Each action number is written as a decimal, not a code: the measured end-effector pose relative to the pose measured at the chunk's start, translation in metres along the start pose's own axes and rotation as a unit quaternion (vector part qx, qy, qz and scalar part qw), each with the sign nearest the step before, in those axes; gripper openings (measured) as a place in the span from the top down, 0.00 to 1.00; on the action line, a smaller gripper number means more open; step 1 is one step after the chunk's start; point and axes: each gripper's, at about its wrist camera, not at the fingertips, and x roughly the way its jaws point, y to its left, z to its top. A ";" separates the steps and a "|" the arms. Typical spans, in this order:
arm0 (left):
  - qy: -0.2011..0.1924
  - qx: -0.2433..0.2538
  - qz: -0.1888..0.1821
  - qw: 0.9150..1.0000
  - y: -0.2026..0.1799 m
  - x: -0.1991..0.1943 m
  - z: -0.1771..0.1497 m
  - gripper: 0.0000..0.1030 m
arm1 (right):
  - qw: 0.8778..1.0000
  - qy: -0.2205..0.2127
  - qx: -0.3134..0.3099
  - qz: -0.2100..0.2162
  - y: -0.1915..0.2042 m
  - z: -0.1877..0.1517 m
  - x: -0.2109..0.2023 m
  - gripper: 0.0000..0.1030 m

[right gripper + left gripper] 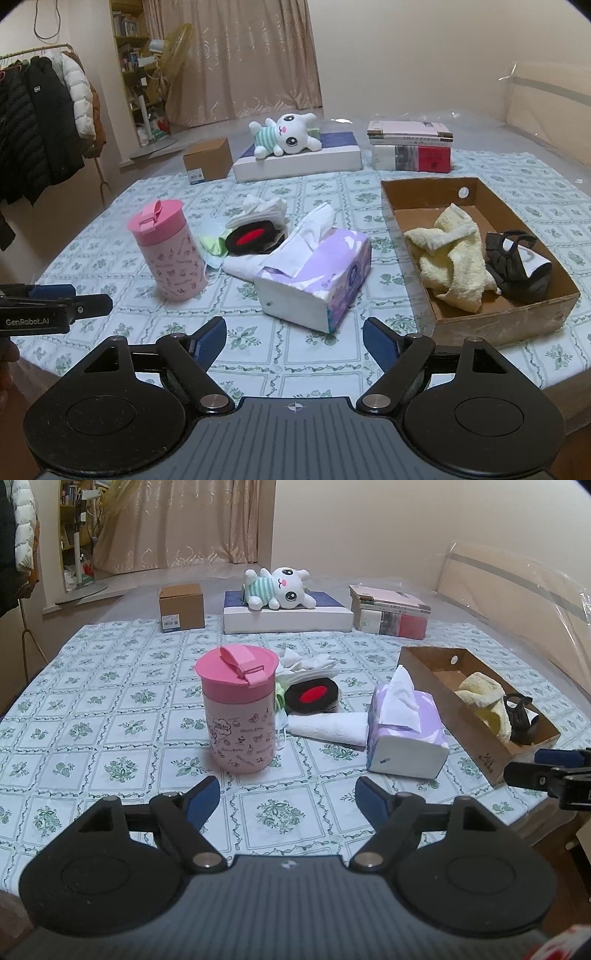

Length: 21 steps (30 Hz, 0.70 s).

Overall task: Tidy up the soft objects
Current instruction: 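Move the right gripper down to the white paper towel beside the cup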

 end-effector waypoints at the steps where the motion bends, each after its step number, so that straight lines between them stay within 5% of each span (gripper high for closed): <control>1: 0.000 0.000 0.000 1.000 0.000 0.001 0.000 0.24 | 1.000 0.001 0.000 0.000 0.000 0.000 0.001 0.22; 21: 0.022 0.001 0.001 1.000 0.016 0.032 -0.003 0.23 | 0.999 0.023 -0.022 0.006 0.005 0.008 0.038 0.21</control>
